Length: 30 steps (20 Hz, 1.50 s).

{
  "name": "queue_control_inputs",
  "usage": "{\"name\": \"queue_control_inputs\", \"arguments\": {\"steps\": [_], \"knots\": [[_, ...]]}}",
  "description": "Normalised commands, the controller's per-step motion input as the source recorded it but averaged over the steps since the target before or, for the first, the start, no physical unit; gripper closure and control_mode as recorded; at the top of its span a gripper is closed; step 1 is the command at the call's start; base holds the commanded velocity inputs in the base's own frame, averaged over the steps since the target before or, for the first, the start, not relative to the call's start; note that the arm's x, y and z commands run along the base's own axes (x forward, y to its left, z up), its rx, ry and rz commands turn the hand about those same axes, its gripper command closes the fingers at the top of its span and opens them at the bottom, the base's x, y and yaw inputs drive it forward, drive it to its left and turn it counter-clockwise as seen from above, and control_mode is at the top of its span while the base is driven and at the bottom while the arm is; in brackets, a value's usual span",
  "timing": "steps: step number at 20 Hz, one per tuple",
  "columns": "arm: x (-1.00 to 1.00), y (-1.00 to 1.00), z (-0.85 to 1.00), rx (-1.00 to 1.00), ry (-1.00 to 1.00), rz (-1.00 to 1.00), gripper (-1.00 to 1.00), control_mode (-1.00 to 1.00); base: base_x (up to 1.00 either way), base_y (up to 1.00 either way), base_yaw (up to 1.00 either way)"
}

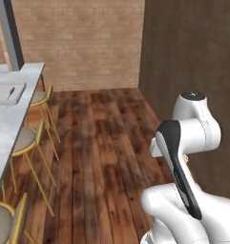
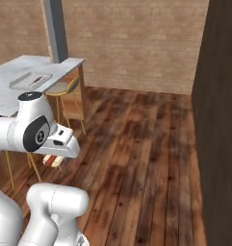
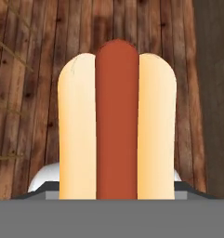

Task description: Place the cold items (carrot and mushroom) from the fridge in one tupperware on the dining counter. Place the warm items (kebab skewer and hot dog) in the stove area in another tupperware.

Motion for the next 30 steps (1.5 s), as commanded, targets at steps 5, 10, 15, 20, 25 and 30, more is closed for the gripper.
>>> {"name": "queue_control_inputs", "arguments": {"steps": [5,10,15,20,25,30], "knots": [[0.00,0.00,0.00,0.00,0.00,0.00,1.00,1.00,1.00,-0.19,0.17],[0.00,0.00,0.00,0.00,0.00,0.00,1.00,1.00,1.00,-0.26,0.62],[0.00,0.00,0.00,0.00,0.00,0.00,1.00,1.00,0.78,-0.33,0.84],[0.00,0.00,0.00,0.00,0.00,0.00,1.00,1.00,0.59,-0.70,0.70],[0.00,0.00,0.00,0.00,0.00,0.00,1.00,1.00,0.70,-0.72,0.69],[0.00,0.00,0.00,0.00,0.00,0.00,1.00,1.00,0.52,-0.57,0.55]]}}
